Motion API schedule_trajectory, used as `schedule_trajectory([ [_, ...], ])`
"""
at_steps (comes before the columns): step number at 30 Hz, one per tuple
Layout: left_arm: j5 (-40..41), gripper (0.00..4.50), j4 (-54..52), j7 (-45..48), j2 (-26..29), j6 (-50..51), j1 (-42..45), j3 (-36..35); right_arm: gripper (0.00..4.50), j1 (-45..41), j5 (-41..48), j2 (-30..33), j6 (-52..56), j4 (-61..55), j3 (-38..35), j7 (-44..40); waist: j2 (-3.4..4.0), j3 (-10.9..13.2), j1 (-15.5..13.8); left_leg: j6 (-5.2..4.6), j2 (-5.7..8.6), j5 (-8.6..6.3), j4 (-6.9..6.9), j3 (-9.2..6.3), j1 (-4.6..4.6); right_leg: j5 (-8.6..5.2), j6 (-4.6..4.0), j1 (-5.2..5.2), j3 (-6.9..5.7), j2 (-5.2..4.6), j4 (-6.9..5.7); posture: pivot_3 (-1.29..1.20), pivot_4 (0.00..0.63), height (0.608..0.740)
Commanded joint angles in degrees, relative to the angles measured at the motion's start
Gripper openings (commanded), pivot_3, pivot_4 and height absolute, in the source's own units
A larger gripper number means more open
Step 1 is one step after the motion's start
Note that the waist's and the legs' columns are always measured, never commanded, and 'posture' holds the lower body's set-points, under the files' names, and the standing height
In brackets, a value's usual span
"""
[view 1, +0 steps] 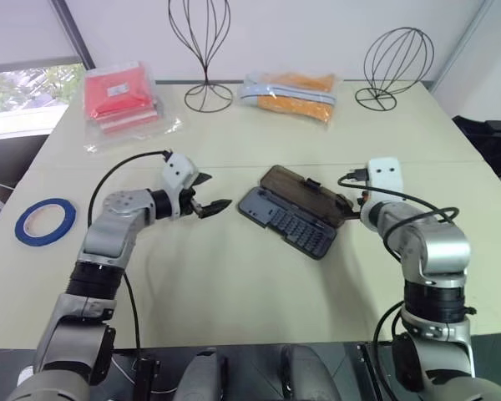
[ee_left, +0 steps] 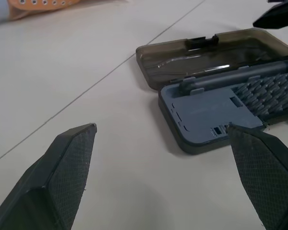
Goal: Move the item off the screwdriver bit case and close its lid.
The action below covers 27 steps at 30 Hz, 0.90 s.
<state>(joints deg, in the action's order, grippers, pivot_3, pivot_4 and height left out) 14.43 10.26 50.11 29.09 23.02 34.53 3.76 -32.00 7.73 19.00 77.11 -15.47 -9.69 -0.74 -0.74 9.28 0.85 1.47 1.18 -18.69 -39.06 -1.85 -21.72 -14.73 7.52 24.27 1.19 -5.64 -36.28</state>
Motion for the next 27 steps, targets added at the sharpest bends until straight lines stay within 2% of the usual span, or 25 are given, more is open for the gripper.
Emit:
schedule_trajectory([
  [1, -0.04, 4.5, -1.11, 0.22, -0.03, -1.2, 0.87, -0.31, 4.48, -1.69, -1.19, -2.91, 5.24, -1.32, -3.02, 2.31, 0.0, 0.0, 0.08, 0.0, 0.0, 0.0, -0.01, 0.0, -0.05, 0.0, 0.0, 0.05, 0.0, 0.0, 0.0, 0.0, 0.15, 0.74],
  [9, -0.13, 4.5, -1.7, -0.33, 0.3, -0.69, 0.73, -1.0, 4.48, -3.74, -3.64, -9.15, 12.1, -0.07, -9.45, 5.41, 0.03, -0.01, 0.18, 0.0, 0.0, 0.0, -0.01, 0.0, -0.06, 0.0, 0.0, 0.07, -0.01, 0.0, -0.05, 0.0, 0.15, 0.74],
  [12, 1.05, 4.5, -1.76, 0.5, 0.77, 0.0, 1.48, -1.94, 3.69, -3.96, -4.59, -10.73, 13.46, 0.4, -10.99, 6.13, 0.04, -0.02, 0.23, -0.01, 0.0, 0.0, -0.01, 0.0, -0.06, 0.0, 0.0, 0.07, -0.01, 0.0, -0.06, 0.0, 0.15, 0.74],
  [19, 2.48, 4.5, -3.05, 2.45, 2.27, 0.33, 1.27, -2.66, 0.11, -3.65, -5.24, -11.88, 14.8, 0.08, -11.43, 5.95, 0.05, -0.04, -0.17, 0.0, 0.04, 0.0, -0.02, -0.01, -0.07, 0.0, 0.0, 0.06, -0.02, 0.0, -0.08, 0.0, 0.15, 0.74],
  [27, 2.46, 4.5, -2.91, 1.76, 2.12, -0.03, 2.09, -3.26, 0.05, -4.07, -4.71, -11.63, 15.39, 0.75, -10.48, 4.43, 0.04, -0.07, 0.16, -0.03, 0.05, -0.01, -0.02, -0.01, -0.05, 0.0, 0.0, 0.0, -0.04, 0.0, -0.07, 0.0, 0.15, 0.74],
])
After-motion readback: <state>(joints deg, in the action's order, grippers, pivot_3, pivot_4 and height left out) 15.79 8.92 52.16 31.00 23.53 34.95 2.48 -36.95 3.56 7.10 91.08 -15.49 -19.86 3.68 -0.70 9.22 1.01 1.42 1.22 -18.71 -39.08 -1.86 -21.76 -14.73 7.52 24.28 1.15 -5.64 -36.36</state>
